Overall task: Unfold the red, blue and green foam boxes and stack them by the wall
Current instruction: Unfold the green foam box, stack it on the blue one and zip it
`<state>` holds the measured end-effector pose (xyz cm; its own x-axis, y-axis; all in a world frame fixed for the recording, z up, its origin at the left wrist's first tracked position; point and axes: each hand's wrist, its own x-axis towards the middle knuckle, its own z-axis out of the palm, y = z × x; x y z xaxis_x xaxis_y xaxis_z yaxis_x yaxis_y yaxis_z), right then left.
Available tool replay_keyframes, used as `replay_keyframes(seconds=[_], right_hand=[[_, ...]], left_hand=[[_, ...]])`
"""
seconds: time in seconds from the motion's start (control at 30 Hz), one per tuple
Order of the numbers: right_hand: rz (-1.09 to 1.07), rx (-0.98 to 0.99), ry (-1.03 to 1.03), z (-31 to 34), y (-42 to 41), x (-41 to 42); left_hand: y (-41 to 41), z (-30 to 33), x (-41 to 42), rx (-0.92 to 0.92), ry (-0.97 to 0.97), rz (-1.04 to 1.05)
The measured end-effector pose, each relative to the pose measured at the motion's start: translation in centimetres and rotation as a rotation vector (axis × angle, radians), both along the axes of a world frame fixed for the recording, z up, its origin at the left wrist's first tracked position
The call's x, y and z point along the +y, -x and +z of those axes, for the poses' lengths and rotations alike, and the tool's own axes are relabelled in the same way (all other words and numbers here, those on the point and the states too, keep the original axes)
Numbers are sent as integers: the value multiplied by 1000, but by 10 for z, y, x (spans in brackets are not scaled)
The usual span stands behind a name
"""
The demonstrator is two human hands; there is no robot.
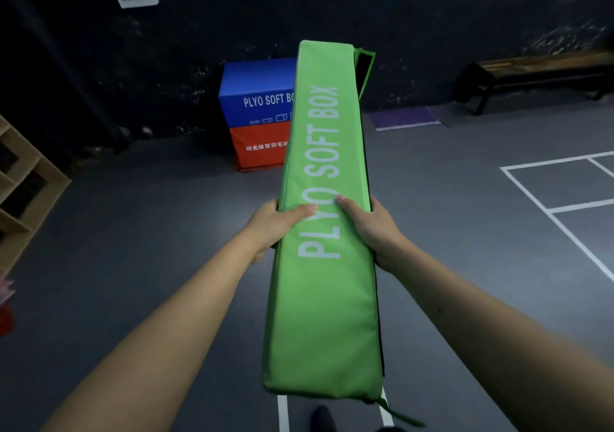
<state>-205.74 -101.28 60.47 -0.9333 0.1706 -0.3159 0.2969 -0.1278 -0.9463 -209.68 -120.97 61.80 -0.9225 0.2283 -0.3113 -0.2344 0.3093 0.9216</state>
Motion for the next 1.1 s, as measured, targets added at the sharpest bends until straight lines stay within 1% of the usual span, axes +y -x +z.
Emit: replay_keyframes(seconds=[0.2,0.37,0.6,0.7,0.83,1.03,1.1], right_hand=[[-72,24,30,-1,140,23],[-96,61,82,-3,273,39],[-121,158,154,36,444,45],[-112,200,185,63,516,34],[-124,254,225,87,603,11],[-196,325,229,96,738,-49],[-205,320,230,97,777,-69]], left_hand=[[147,21,28,4,7,-72],[279,43,45,55,82,-114],[442,107,59,102,173,-60],[510,143,52,154,201,-50],[597,182,35,215,288,-87],[732,209,-16,268,379,-139],[773,214,-33,264,393,-162]])
